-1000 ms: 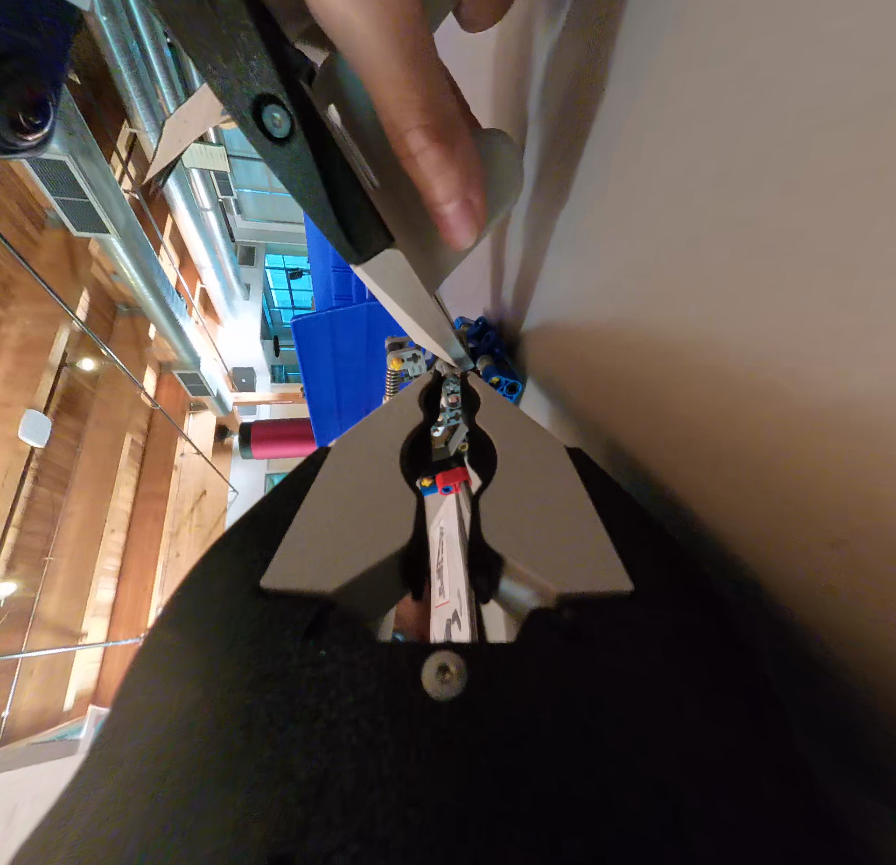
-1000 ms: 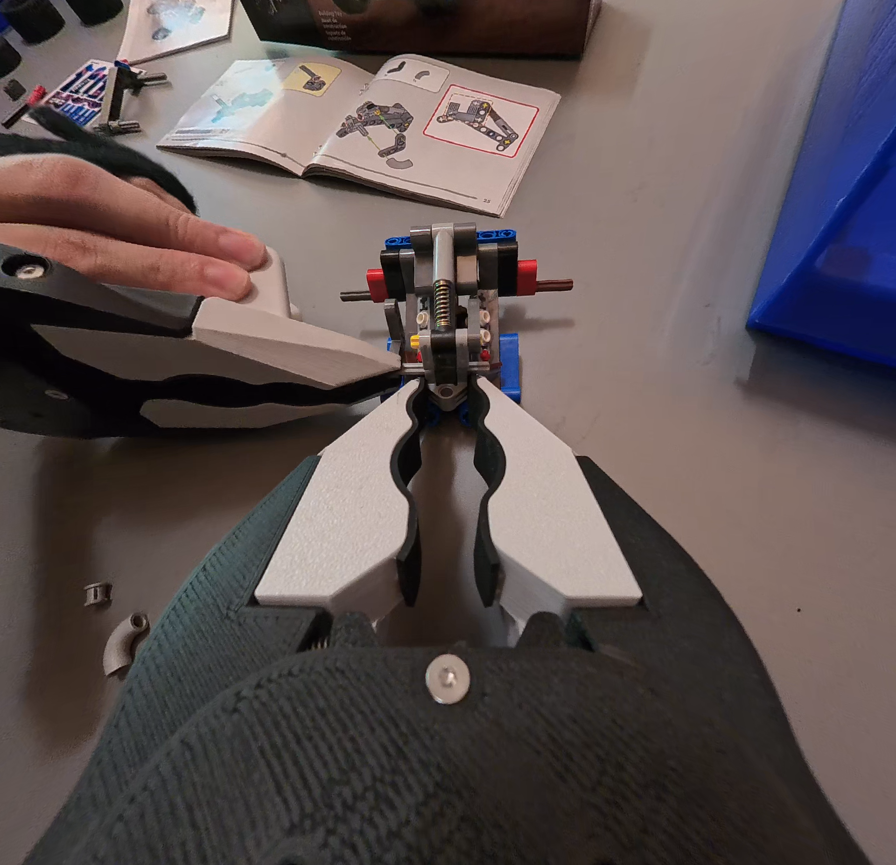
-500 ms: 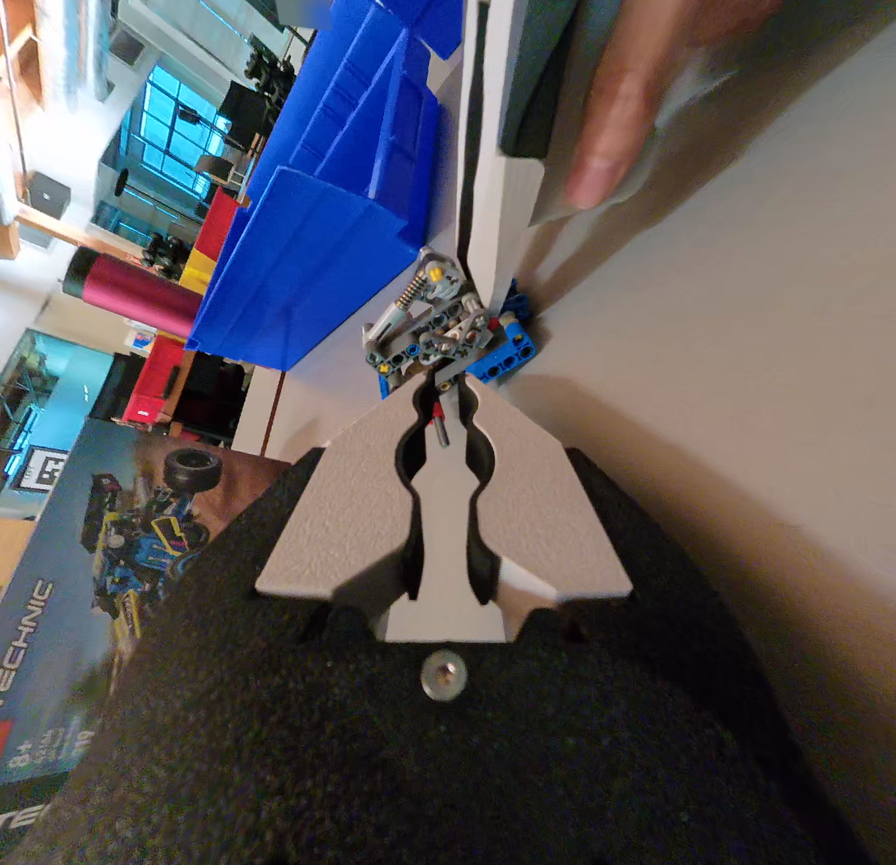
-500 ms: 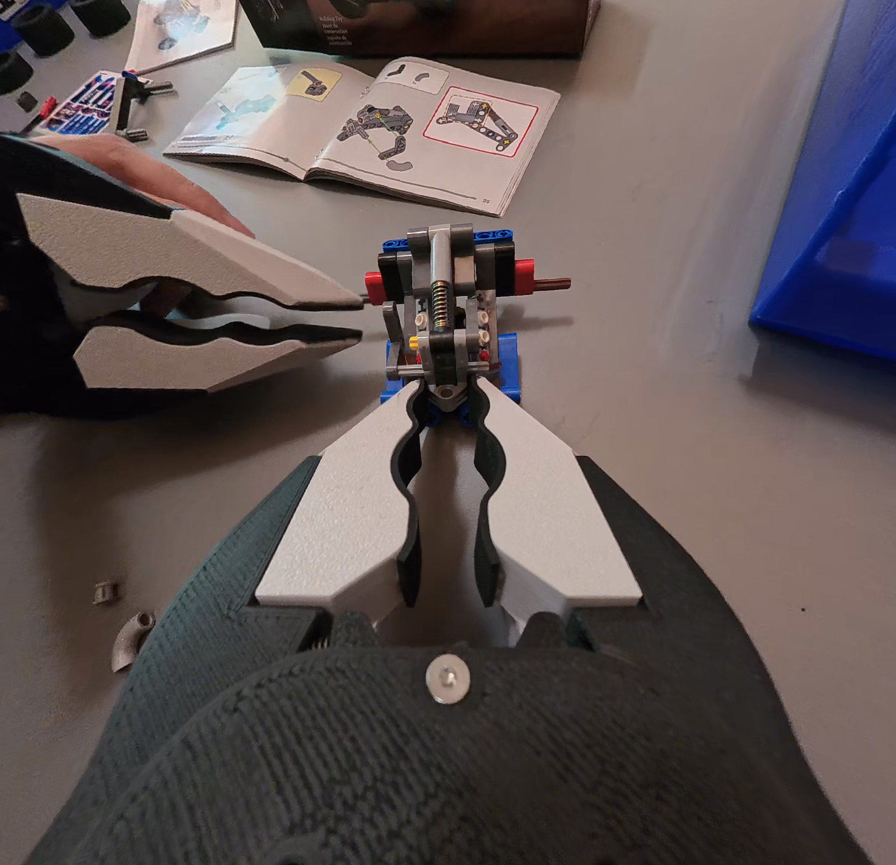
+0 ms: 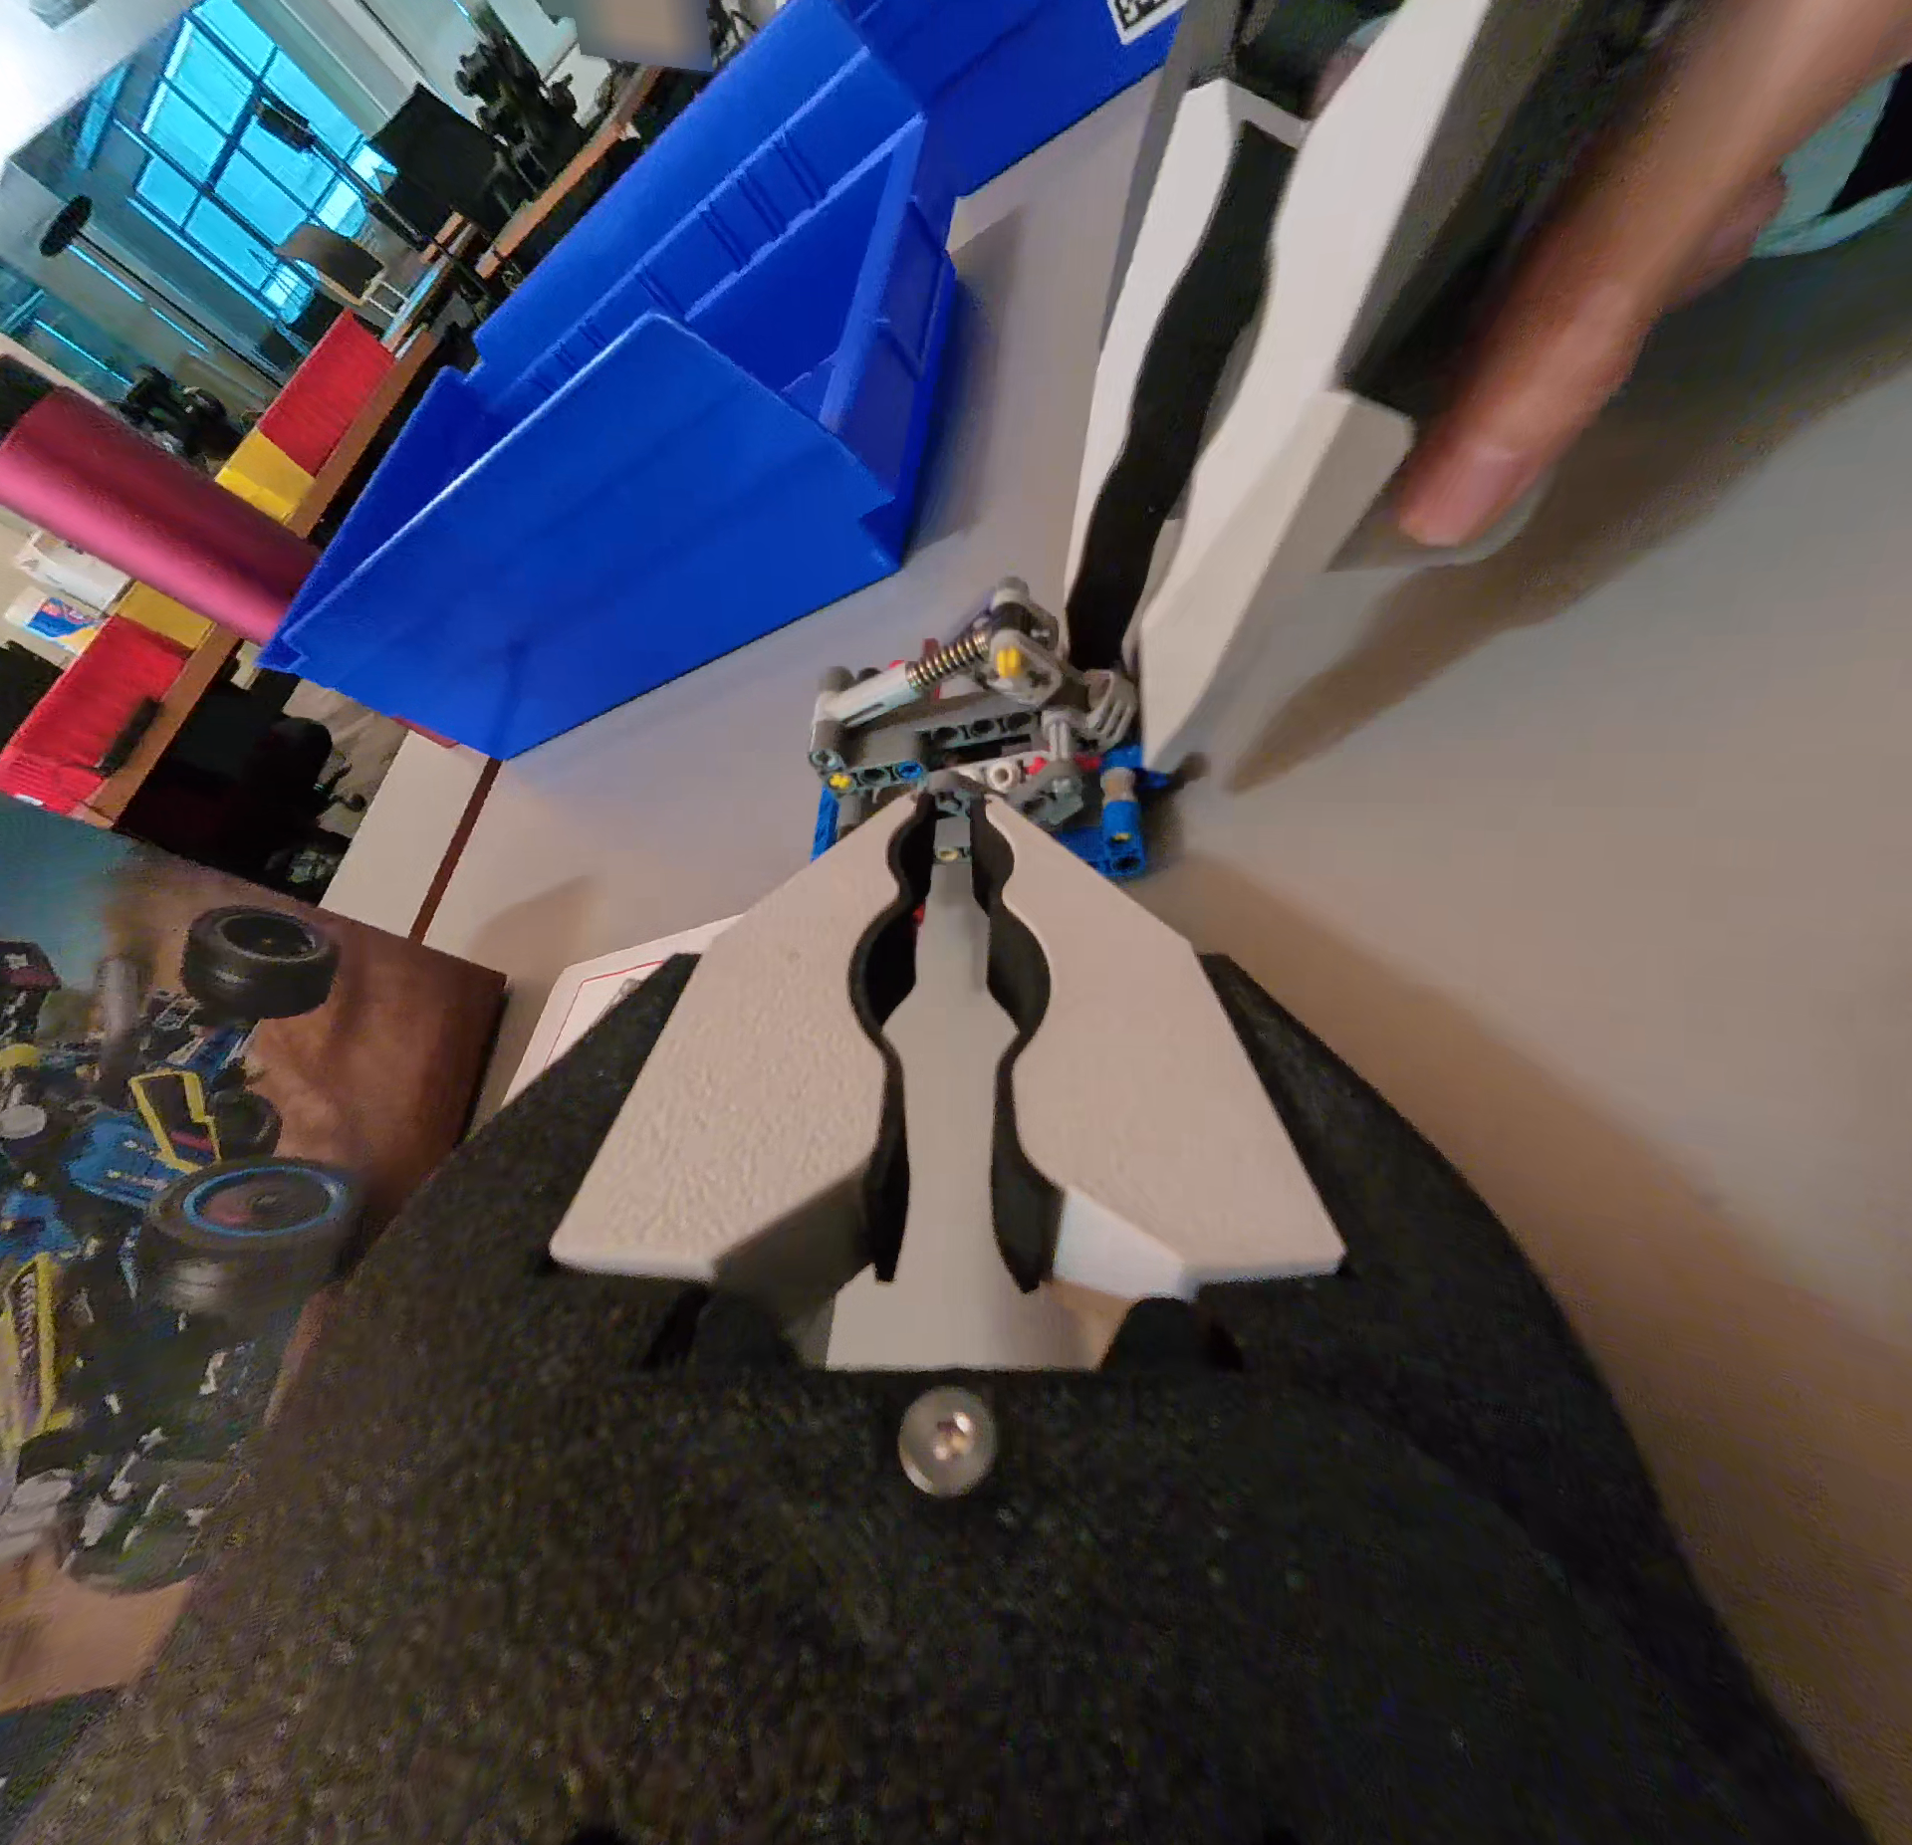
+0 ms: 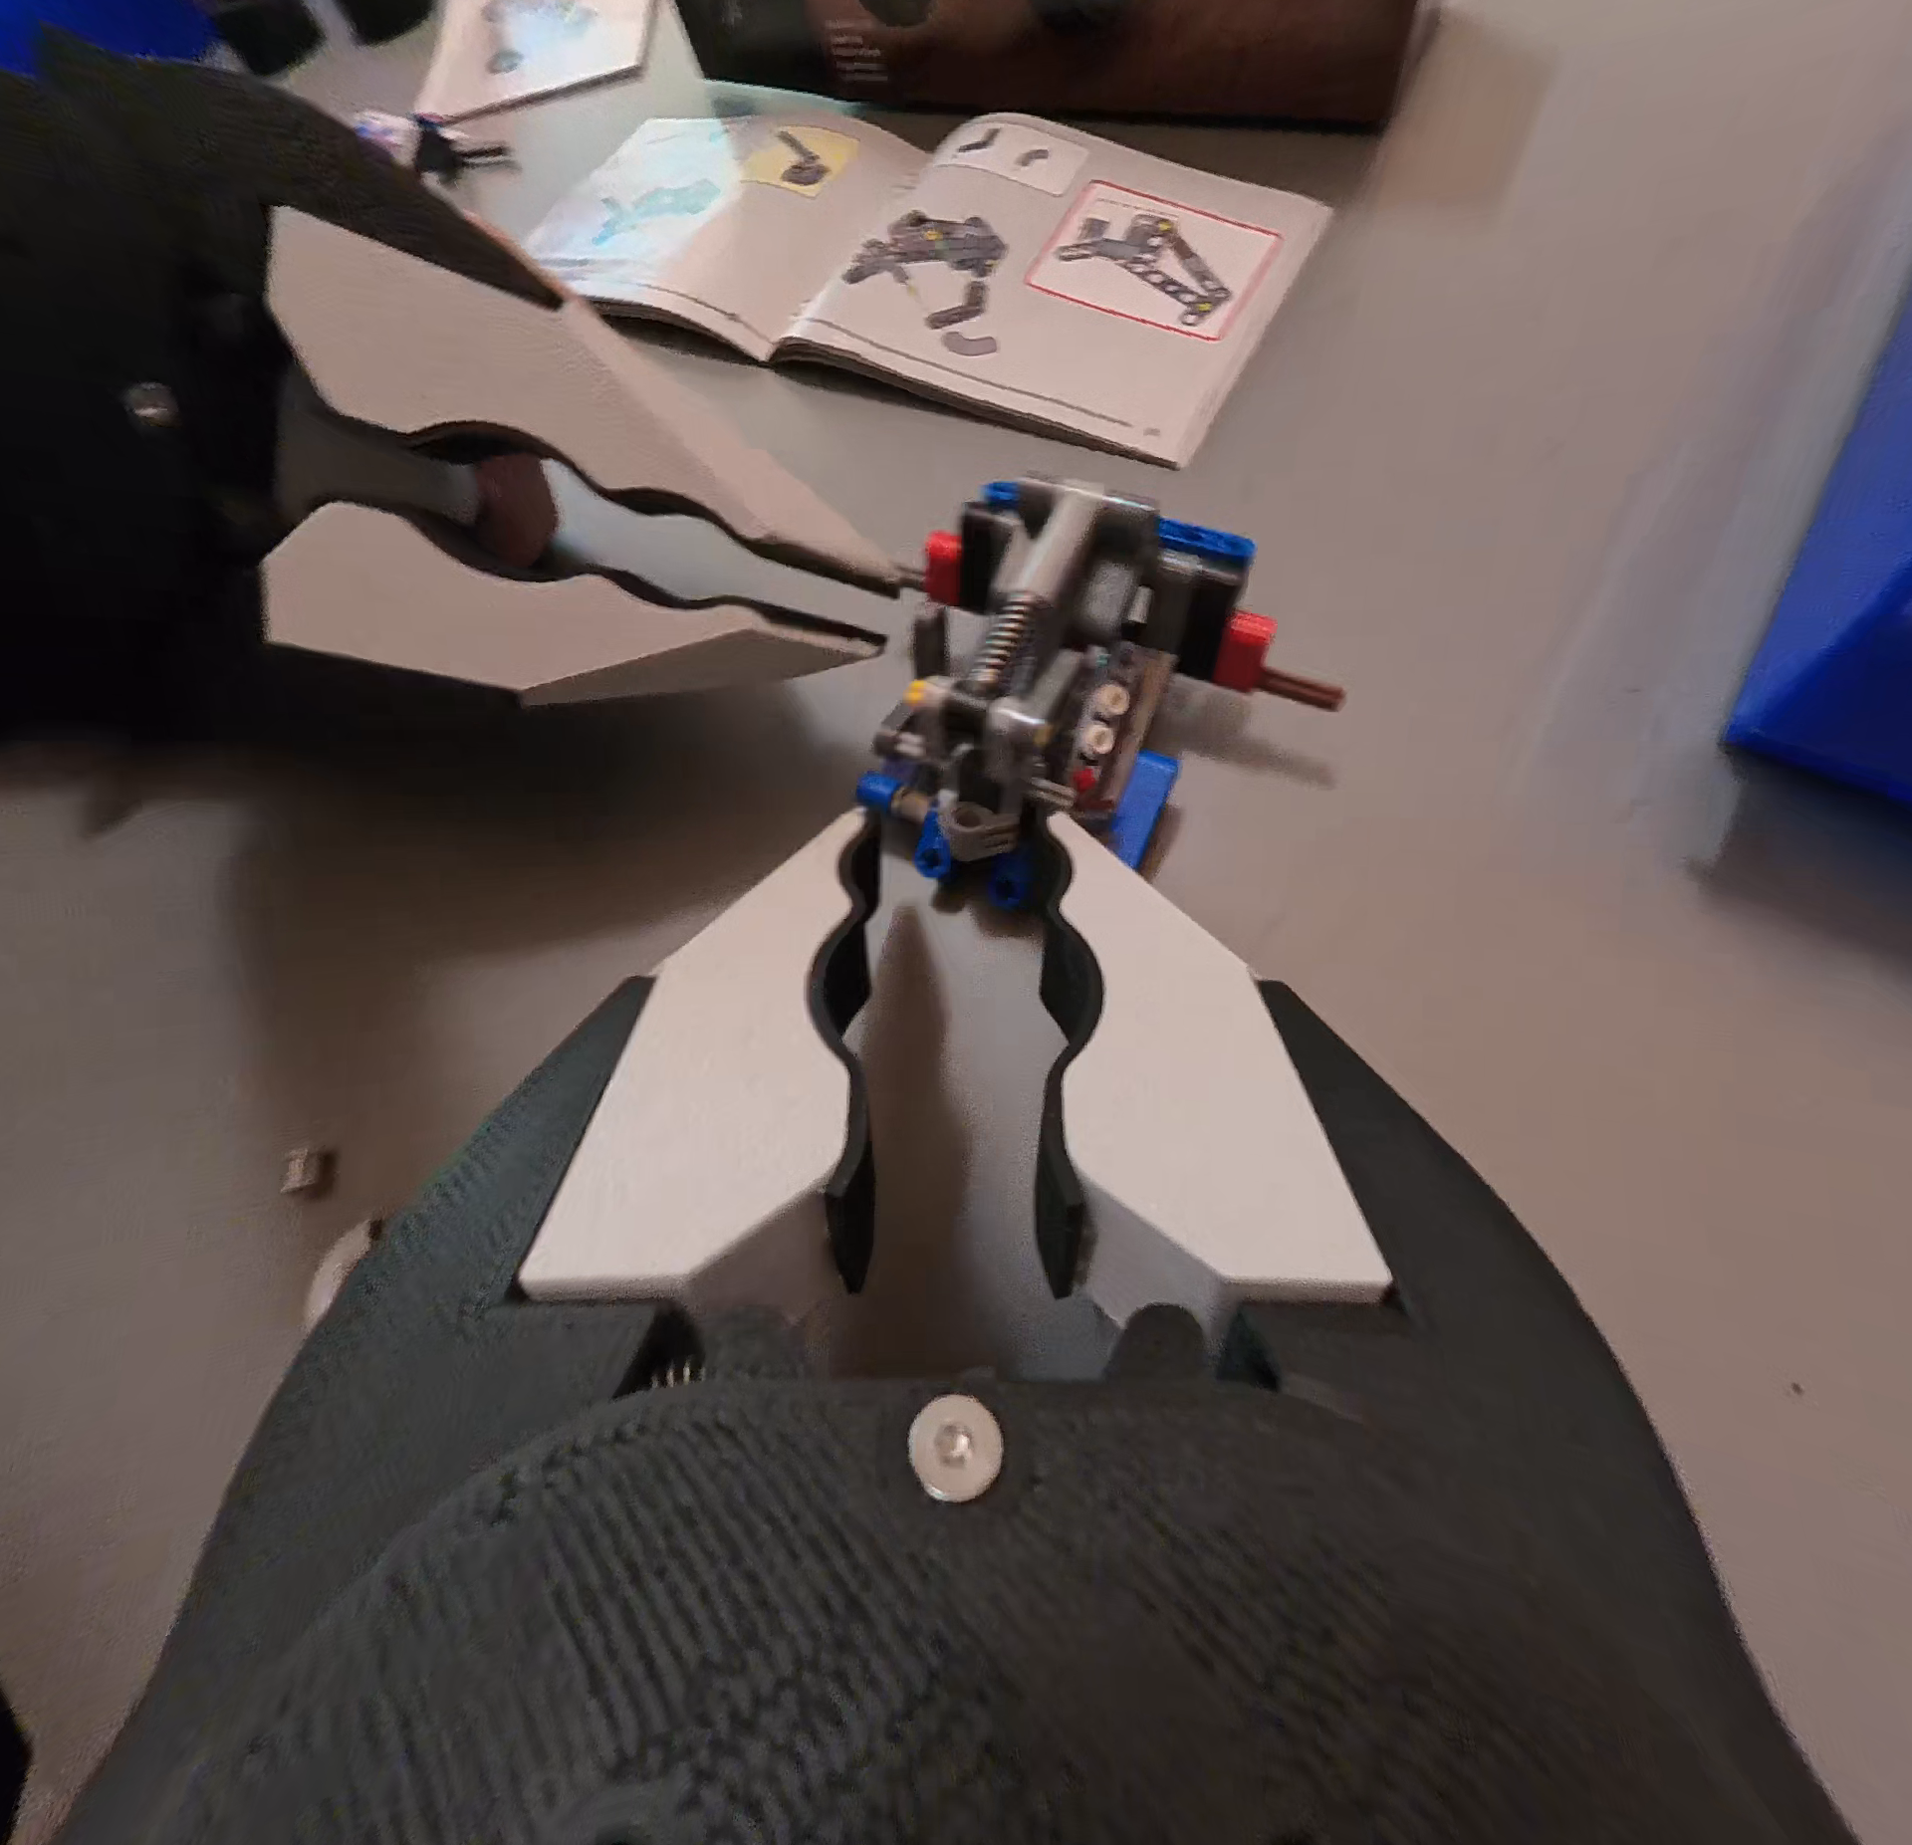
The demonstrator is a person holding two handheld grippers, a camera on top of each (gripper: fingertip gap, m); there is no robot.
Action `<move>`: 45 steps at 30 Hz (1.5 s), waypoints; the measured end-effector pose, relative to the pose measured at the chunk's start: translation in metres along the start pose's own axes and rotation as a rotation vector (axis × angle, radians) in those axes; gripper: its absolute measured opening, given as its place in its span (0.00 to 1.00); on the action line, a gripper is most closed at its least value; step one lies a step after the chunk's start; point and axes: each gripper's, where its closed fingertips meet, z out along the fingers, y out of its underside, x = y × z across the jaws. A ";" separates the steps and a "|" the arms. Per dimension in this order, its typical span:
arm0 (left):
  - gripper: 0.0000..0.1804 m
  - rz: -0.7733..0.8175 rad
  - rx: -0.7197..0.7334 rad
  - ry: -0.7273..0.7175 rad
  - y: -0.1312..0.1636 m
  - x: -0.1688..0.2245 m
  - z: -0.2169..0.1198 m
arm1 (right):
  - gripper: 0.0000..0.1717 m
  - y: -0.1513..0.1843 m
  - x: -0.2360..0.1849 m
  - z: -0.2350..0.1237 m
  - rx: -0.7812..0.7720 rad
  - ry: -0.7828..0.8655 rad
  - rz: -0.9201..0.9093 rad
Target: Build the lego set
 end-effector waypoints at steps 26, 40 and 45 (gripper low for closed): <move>0.08 -0.815 -0.163 0.355 0.009 -0.006 0.023 | 0.09 -0.035 0.020 -0.001 0.155 0.191 -0.641; 0.03 -0.298 0.011 0.268 0.001 -0.017 0.014 | 0.09 -0.046 0.007 -0.015 0.227 0.161 -0.619; 0.04 -0.258 -0.045 0.288 0.009 -0.011 0.014 | 0.09 -0.052 -0.003 -0.016 0.281 0.124 -0.601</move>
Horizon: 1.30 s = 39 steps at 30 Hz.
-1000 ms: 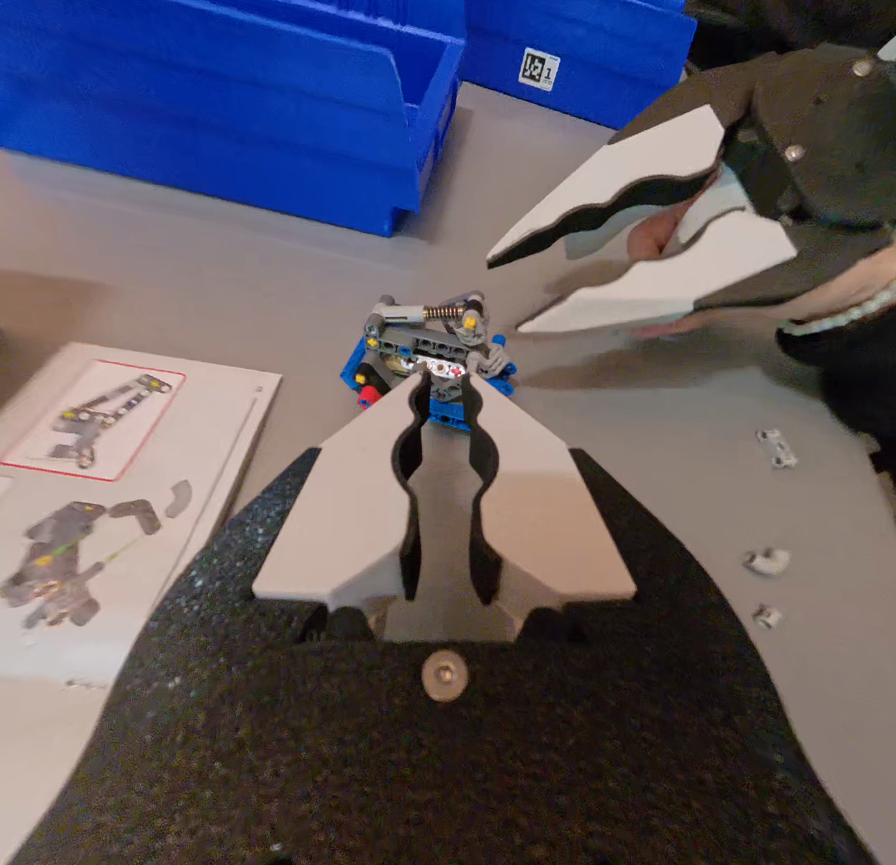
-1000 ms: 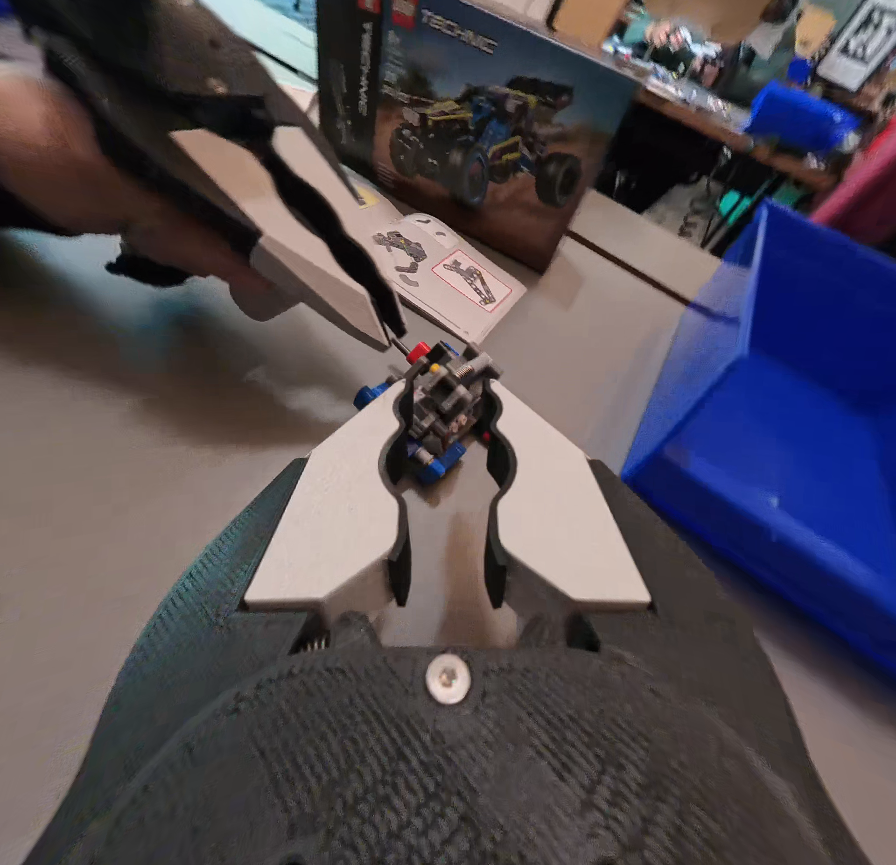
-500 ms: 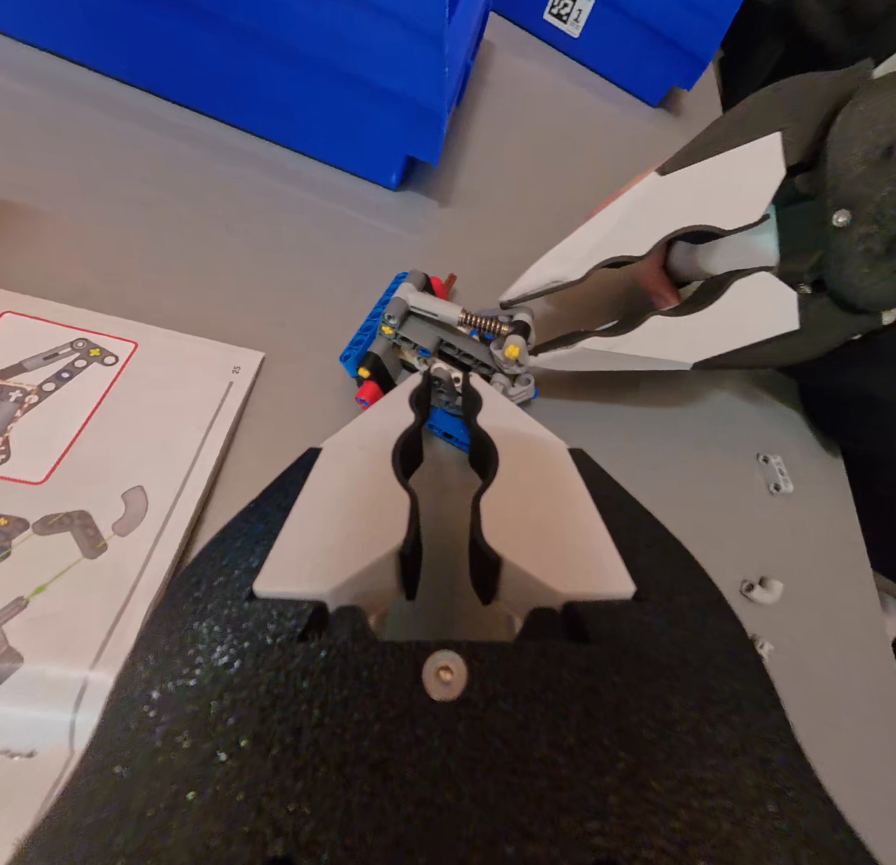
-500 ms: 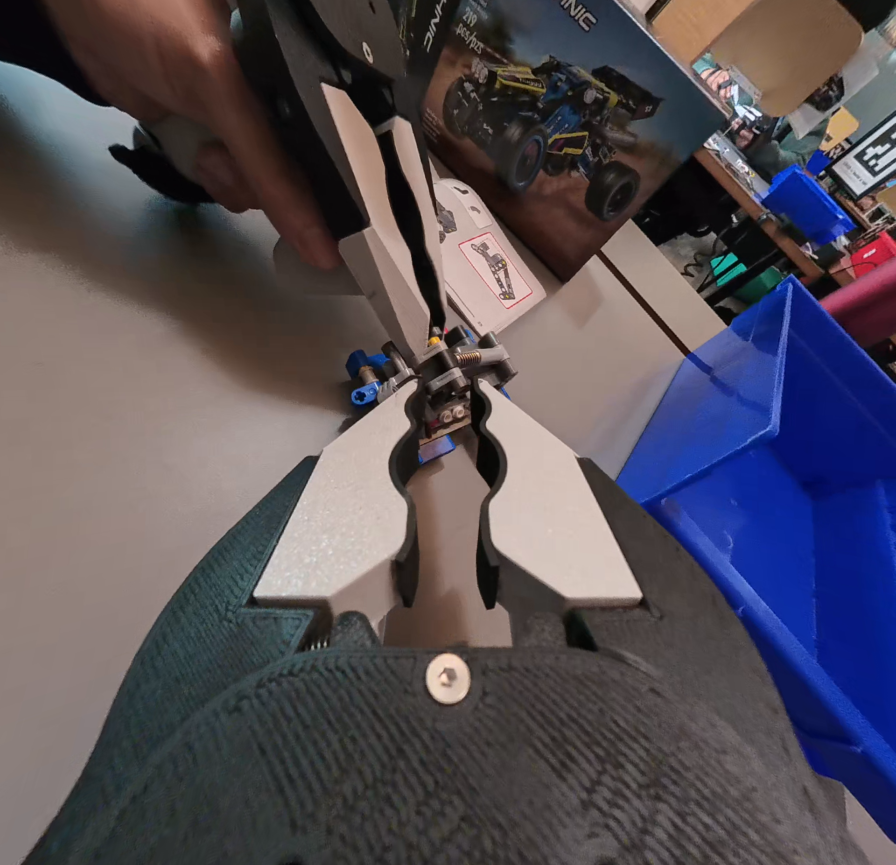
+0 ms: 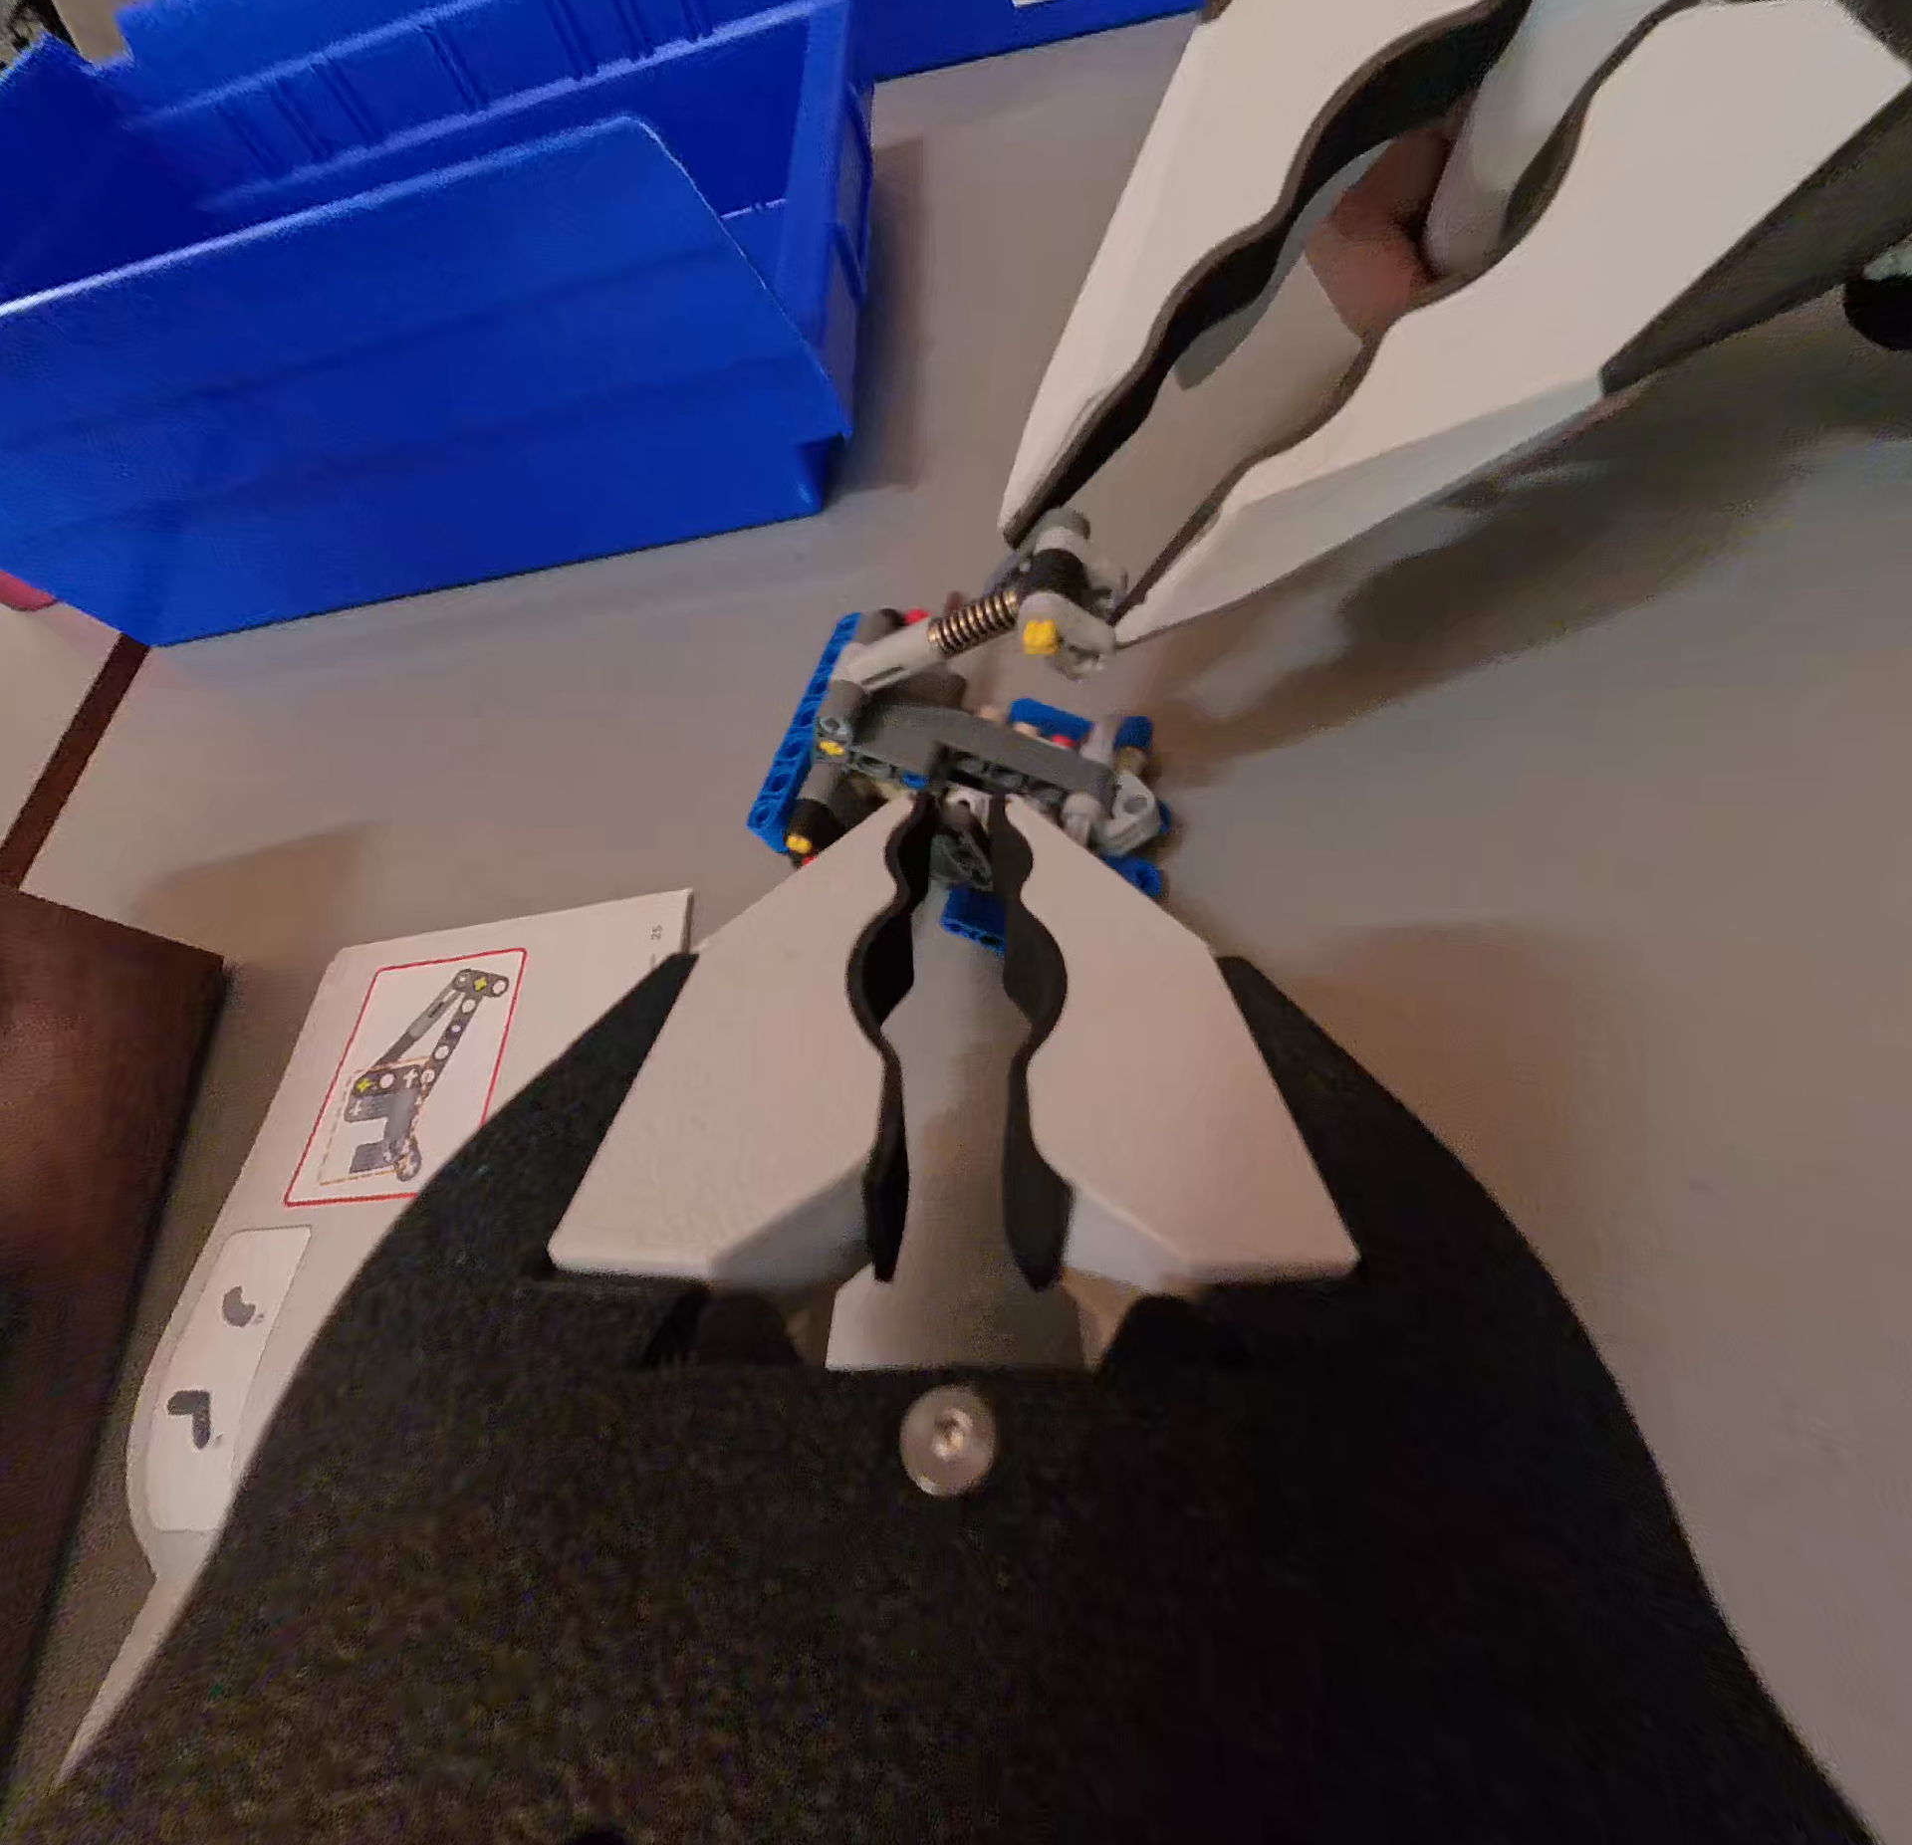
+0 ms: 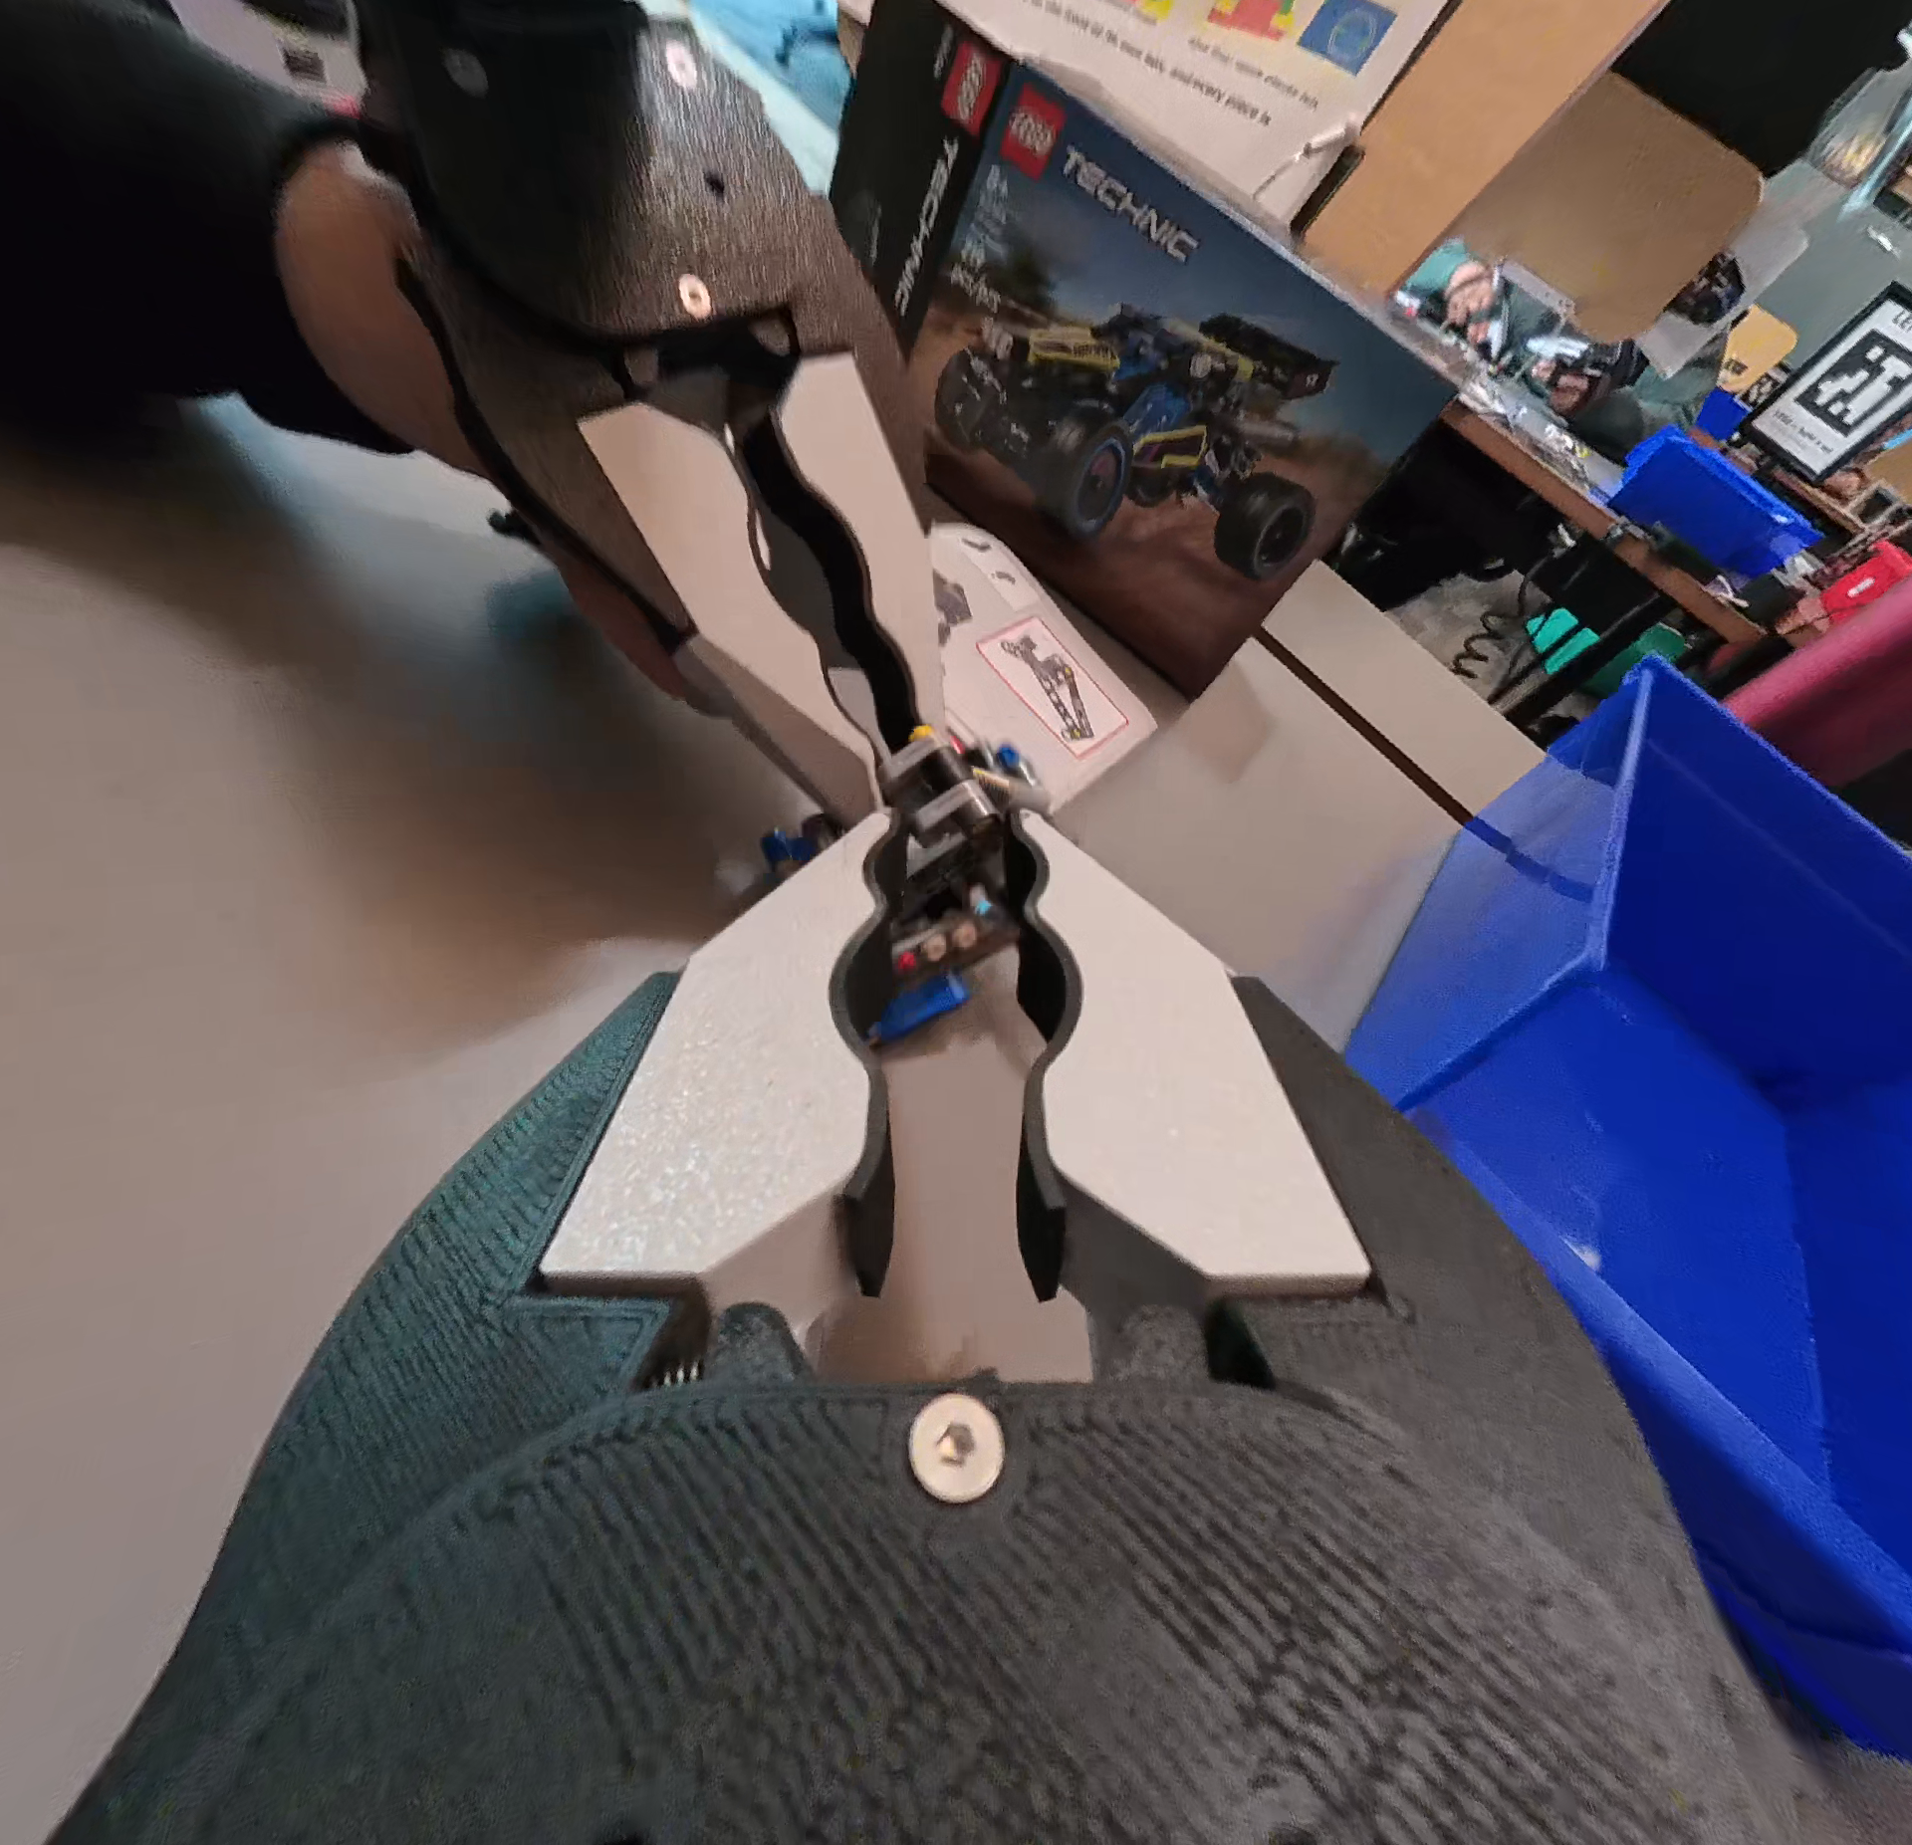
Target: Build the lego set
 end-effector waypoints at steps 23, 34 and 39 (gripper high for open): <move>0.11 -0.636 0.007 0.331 0.006 0.003 0.002 | 0.07 0.013 -0.005 0.009 -0.037 0.035 0.022; 0.03 -0.363 0.052 0.227 0.001 -0.003 -0.004 | 0.07 0.011 0.002 0.006 -0.019 0.062 0.083; 0.03 -0.433 0.014 0.198 0.004 -0.003 0.000 | 0.07 0.012 -0.004 0.006 -0.032 0.040 0.060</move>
